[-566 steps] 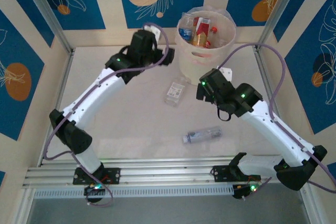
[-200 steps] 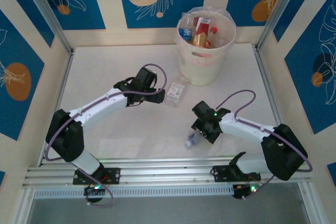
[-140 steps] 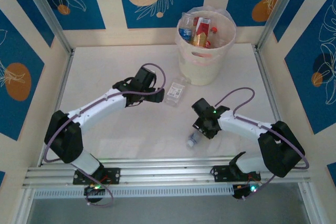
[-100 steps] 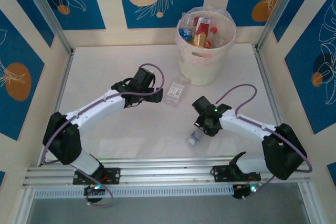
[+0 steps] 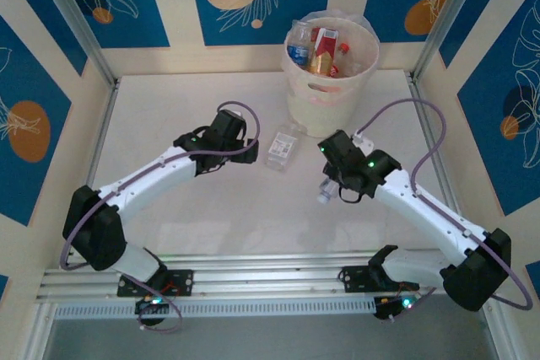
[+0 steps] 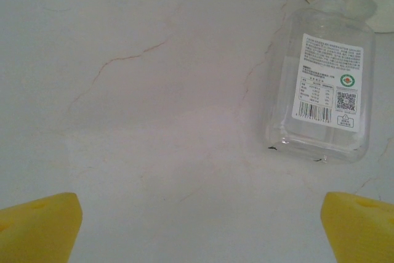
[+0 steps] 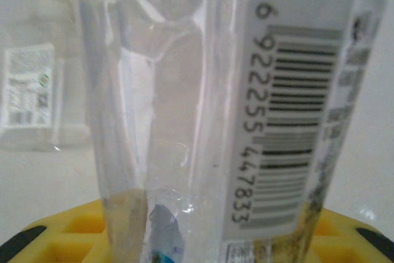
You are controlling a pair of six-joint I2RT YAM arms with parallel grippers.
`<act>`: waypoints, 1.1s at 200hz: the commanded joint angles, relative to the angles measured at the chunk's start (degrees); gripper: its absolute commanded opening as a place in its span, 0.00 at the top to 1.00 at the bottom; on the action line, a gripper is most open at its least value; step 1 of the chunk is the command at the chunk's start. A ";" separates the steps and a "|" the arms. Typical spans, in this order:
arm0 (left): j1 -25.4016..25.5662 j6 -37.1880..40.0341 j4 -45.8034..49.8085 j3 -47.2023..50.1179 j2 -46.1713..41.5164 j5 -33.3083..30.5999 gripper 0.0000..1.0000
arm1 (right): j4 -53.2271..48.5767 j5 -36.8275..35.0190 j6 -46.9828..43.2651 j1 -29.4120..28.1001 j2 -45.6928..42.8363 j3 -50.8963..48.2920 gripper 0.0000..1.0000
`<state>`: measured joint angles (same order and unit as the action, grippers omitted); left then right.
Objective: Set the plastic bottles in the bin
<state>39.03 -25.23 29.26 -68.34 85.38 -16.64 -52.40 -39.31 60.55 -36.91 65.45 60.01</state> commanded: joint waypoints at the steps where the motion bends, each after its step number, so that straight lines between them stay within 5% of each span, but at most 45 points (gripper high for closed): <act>1: 0.26 -0.87 -1.04 0.76 -1.69 -1.10 0.01 | -1.26 -9.97 -9.34 -0.06 -0.85 5.63 0.69; 45: 0.26 -1.04 -1.57 0.31 -1.19 -0.44 0.01 | 9.00 -13.61 -27.43 3.32 -0.34 13.63 0.69; 126: 0.26 -1.29 -1.48 0.00 -1.39 -0.05 0.01 | 29.28 -6.72 -49.58 12.21 8.62 28.72 0.68; 185: 0.26 -0.61 -1.16 0.17 -2.28 0.08 0.00 | 38.01 -6.95 -60.87 13.59 23.02 47.54 0.68; 220: 0.26 -0.61 -1.39 0.96 -3.19 0.93 0.00 | 34.69 -8.42 -62.01 14.96 31.07 57.73 0.68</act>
<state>39.03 -25.63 28.69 -68.23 84.49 -16.56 -18.04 -46.17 1.78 -23.16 92.66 111.74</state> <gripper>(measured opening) 0.994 0.421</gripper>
